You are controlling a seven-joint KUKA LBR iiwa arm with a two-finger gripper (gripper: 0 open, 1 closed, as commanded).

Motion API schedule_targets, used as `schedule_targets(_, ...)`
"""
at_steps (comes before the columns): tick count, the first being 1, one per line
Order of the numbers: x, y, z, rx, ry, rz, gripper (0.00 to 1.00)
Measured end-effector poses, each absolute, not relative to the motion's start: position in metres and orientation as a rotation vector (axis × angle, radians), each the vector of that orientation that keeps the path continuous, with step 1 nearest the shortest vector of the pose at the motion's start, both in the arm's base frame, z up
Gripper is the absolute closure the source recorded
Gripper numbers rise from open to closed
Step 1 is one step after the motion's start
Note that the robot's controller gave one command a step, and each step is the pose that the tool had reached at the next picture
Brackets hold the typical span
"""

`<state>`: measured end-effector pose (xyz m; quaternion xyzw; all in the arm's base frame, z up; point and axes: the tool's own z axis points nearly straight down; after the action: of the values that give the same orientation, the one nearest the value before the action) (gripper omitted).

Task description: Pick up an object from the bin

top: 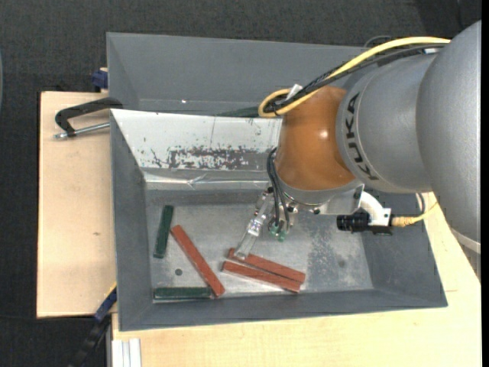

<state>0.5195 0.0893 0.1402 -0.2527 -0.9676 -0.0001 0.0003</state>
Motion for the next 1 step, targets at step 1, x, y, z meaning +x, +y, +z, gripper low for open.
schedule_targets(1,0.5198,0.0897,0.1410,-0.794,-3.041,-0.002,0.00)
